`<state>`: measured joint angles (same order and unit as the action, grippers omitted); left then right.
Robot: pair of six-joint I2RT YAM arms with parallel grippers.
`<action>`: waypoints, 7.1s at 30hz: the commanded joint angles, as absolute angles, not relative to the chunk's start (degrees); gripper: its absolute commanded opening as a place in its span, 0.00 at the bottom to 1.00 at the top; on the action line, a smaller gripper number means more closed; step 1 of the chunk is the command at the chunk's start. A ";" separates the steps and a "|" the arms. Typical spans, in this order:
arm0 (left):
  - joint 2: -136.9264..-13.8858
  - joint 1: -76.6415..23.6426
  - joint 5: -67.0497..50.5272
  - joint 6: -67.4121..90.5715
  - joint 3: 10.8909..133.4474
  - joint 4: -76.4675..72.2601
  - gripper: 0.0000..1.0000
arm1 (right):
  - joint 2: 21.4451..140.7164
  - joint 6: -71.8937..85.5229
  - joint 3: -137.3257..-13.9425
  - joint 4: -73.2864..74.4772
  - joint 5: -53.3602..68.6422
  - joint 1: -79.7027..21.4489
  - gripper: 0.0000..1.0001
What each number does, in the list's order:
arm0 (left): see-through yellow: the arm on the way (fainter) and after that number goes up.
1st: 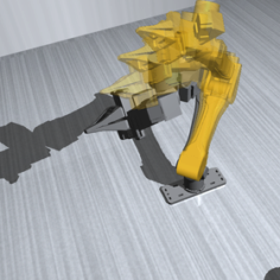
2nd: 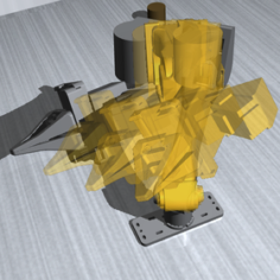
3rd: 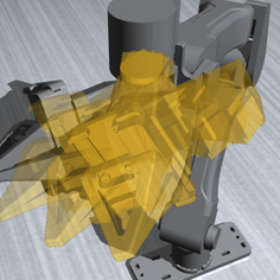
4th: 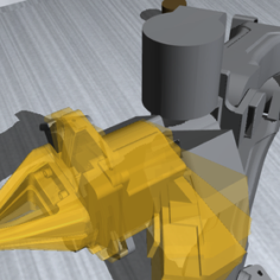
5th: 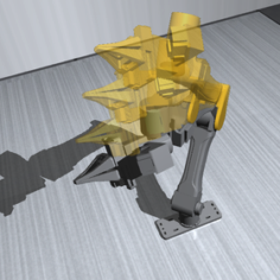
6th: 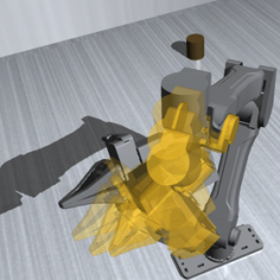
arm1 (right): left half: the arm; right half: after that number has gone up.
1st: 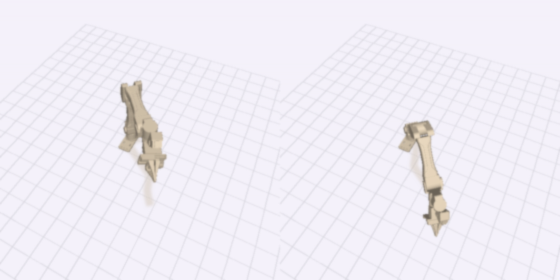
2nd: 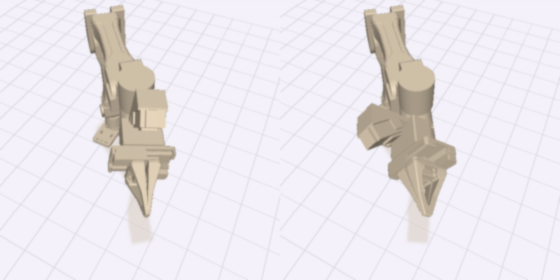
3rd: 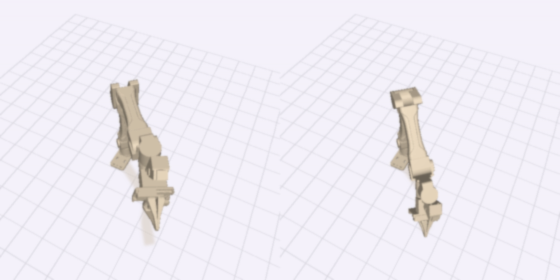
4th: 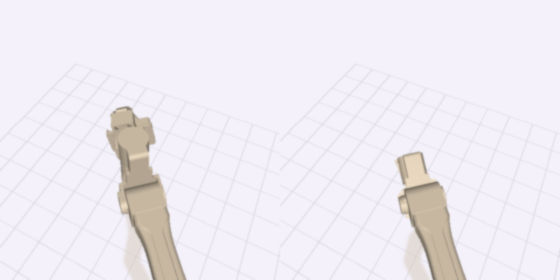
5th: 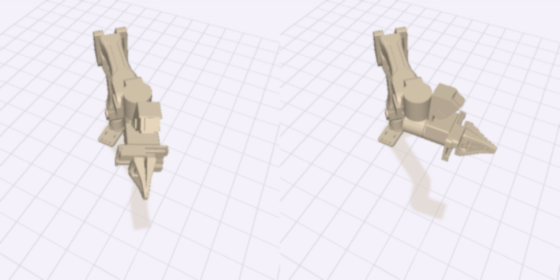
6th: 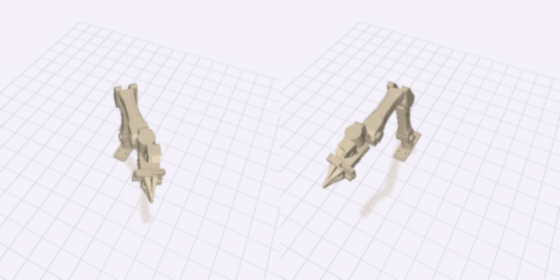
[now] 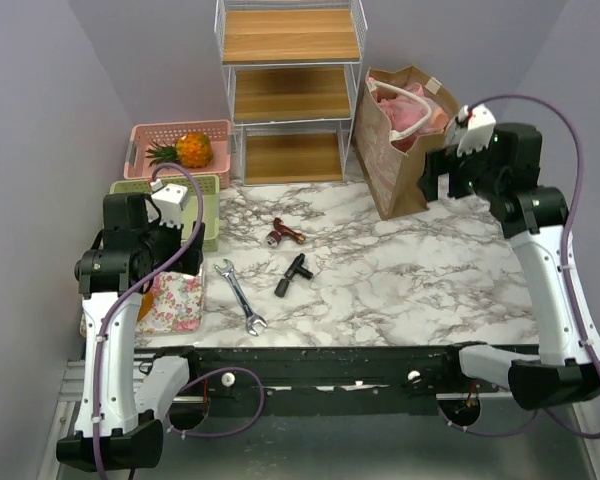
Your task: Untie the knot of the grocery bags and take out the mixed food
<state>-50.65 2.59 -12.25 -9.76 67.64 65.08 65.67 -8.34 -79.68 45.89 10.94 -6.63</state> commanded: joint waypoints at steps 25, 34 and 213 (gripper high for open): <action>-58.25 1.94 -10.61 -7.55 76.27 61.77 0.99 | 104.52 0.76 -112.02 40.40 10.36 -0.80 0.86; -61.78 1.50 -10.74 -7.46 77.74 61.80 0.98 | 110.18 -14.87 -117.25 50.86 11.85 -0.84 0.92; -71.31 -33.91 -31.68 -19.69 92.66 36.19 0.98 | 107.28 -28.12 -114.12 55.30 0.98 -6.50 0.32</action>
